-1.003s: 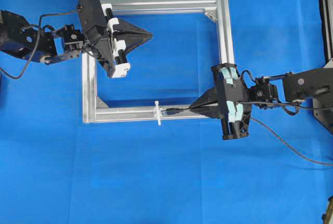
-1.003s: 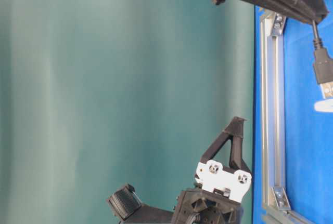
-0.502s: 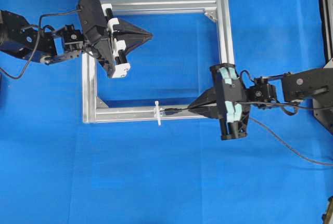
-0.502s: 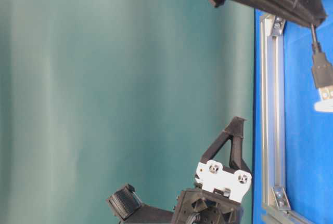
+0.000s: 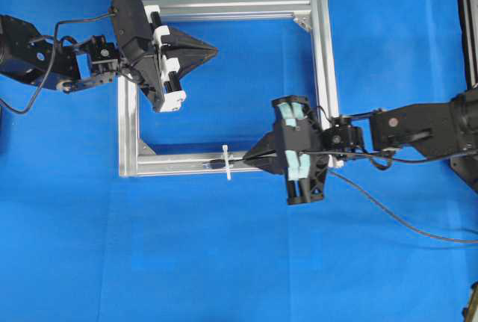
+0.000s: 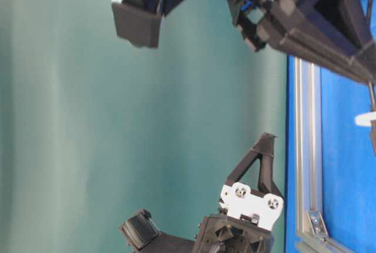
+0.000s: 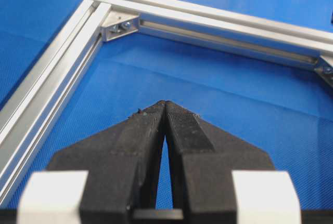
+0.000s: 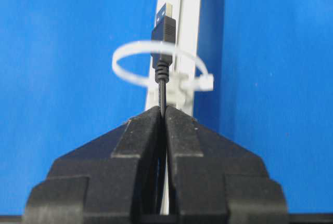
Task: Insert the wire through the string loop located in the center.
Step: 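Push the USB plug leftward through the white zip-tie loop with the right gripper, then move the open left gripper toward the plug emerging from the loop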
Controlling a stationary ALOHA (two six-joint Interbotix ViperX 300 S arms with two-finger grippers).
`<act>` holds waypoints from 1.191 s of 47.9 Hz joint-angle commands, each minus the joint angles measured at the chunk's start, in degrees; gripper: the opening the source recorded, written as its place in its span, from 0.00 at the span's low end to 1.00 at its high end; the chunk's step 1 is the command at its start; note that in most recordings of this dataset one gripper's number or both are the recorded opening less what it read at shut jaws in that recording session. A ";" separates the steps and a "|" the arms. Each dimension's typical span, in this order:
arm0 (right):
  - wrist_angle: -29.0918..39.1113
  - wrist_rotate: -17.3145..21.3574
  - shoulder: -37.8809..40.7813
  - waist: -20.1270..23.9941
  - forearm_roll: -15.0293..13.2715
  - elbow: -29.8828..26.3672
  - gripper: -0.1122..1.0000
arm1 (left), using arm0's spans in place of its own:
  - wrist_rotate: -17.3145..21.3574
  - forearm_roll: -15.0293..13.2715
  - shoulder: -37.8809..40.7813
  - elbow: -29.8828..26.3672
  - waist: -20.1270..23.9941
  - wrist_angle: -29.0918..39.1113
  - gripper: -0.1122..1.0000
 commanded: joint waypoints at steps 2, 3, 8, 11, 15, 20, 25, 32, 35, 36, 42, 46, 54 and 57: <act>-0.53 0.00 0.62 0.09 0.00 -2.55 0.07 | 0.09 0.18 -1.67 -0.35 -0.26 -0.26 0.10; -0.53 0.00 0.79 0.09 0.00 -2.81 0.07 | 0.09 0.26 -1.67 -0.35 -0.26 -0.26 0.10; -0.53 0.00 1.85 0.18 0.00 -3.96 0.07 | 0.09 0.18 -1.67 -0.35 -0.26 -0.26 0.10; -0.53 0.00 2.20 0.18 0.00 -4.39 0.07 | 0.09 0.18 -1.67 -0.44 -0.26 -0.26 0.10; -0.62 0.00 2.37 0.18 0.00 -4.57 0.07 | 0.09 0.18 -1.67 -0.44 -0.26 -0.26 0.10; -1.05 0.00 2.37 0.18 0.00 -4.66 0.07 | 0.09 0.18 -1.67 -0.35 -0.26 -0.18 0.10; -1.05 0.00 2.37 0.26 0.00 -4.48 0.07 | 0.09 0.18 -1.76 -0.35 -0.26 -0.26 0.10; -0.97 0.00 2.46 0.26 0.00 -4.39 0.07 | 0.00 0.18 -1.67 -0.35 -0.26 -0.26 0.10; -0.97 0.00 2.37 0.26 0.00 -4.39 0.07 | -0.09 0.26 -1.76 -0.35 -0.53 -0.26 0.10; -0.97 0.00 2.46 0.26 0.00 -4.31 0.07 | -0.09 0.18 -1.67 -0.35 -0.62 -0.26 0.10; -0.97 0.00 2.37 0.26 -0.09 -4.39 0.07 | -0.18 0.18 -1.76 -0.09 -1.76 -0.26 0.10; -0.97 0.00 2.37 0.26 -0.09 -4.31 0.07 | -0.26 0.18 -2.02 0.26 -3.25 -0.26 0.10; -0.97 0.00 2.37 0.26 -0.09 -4.31 0.07 | -0.44 0.26 -2.99 1.76 -6.77 -0.26 0.10; -0.97 0.00 2.46 0.26 -0.18 -4.31 0.07 | -0.53 0.26 -3.60 2.29 -8.44 -0.26 0.10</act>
